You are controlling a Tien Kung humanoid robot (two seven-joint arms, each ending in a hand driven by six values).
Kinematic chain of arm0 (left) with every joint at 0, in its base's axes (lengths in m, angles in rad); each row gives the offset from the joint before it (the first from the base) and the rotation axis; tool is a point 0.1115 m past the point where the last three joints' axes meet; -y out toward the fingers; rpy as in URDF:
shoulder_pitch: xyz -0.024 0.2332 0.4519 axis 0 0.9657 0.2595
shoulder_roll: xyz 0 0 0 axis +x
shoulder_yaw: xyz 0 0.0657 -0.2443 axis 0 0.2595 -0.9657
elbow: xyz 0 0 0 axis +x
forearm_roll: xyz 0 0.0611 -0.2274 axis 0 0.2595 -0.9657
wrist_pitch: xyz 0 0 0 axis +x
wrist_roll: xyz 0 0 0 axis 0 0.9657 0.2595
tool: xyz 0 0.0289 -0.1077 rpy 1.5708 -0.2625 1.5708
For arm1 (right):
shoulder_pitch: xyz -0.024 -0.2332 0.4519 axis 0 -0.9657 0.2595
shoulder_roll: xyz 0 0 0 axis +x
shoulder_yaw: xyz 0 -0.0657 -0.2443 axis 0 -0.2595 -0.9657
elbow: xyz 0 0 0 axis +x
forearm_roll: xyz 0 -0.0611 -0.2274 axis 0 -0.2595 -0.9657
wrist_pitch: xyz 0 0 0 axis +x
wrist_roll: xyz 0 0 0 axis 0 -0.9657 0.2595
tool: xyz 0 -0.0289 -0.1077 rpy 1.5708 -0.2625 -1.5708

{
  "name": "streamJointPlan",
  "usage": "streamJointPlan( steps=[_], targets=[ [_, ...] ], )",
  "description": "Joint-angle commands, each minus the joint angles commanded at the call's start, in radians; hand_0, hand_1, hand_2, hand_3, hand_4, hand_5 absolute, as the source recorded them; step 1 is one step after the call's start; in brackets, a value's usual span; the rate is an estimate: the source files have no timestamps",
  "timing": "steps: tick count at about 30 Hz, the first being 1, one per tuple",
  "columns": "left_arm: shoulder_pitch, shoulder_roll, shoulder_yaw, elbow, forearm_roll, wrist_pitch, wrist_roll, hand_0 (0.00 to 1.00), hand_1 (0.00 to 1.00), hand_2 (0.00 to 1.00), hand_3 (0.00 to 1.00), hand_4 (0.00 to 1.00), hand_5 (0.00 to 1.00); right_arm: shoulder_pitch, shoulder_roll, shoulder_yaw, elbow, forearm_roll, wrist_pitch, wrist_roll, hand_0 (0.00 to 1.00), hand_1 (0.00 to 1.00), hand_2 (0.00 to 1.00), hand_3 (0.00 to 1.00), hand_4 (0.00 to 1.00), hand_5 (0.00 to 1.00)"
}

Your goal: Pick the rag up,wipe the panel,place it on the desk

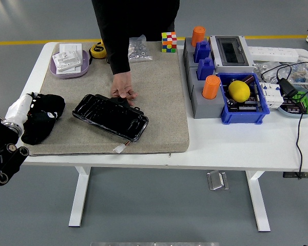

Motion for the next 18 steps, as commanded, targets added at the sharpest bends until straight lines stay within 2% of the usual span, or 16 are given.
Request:
streamJointPlan(
  steps=[1, 6, 7, 12, 13, 18],
  targets=[
    [0.000, 0.000, 0.002, 0.002, 0.003, 0.002, 0.003, 0.415, 0.745, 0.819, 0.649, 0.728, 0.122, 0.000, -0.001, 0.001, 0.001, -0.001, 0.000, 0.000, 0.719, 0.593, 0.660, 0.575, 0.973, 0.528],
    [0.000, -0.001, 0.007, 0.008, 0.009, 0.020, 0.012, 0.415, 0.745, 0.819, 0.649, 0.728, 0.122, 0.000, -0.003, 0.005, 0.005, -0.004, -0.001, 0.000, 0.719, 0.593, 0.660, 0.575, 0.973, 0.528],
    [0.000, -0.001, 0.009, 0.009, 0.010, 0.023, 0.013, 0.366, 0.604, 0.792, 0.583, 0.649, 0.067, 0.000, -0.003, 0.006, 0.005, -0.005, -0.001, 0.001, 0.718, 0.593, 0.660, 0.575, 0.973, 0.528],
    [0.000, -0.004, 0.014, 0.010, 0.019, 0.037, 0.021, 0.366, 0.604, 0.792, 0.583, 0.649, 0.067, 0.001, -0.004, 0.010, 0.006, -0.007, -0.002, 0.001, 0.718, 0.593, 0.660, 0.575, 0.973, 0.528],
    [0.000, -0.004, 0.014, 0.010, 0.021, 0.039, 0.022, 0.352, 0.507, 0.695, 0.550, 0.547, 0.003, 0.001, -0.005, 0.010, 0.006, -0.008, -0.002, 0.001, 0.718, 0.593, 0.660, 0.574, 0.972, 0.528],
    [-0.002, -0.006, 0.018, 0.013, 0.025, 0.051, 0.019, 0.352, 0.507, 0.695, 0.550, 0.547, 0.003, 0.002, -0.005, 0.022, 0.005, -0.012, -0.005, 0.002, 0.718, 0.593, 0.660, 0.574, 0.972, 0.528]
  ],
)
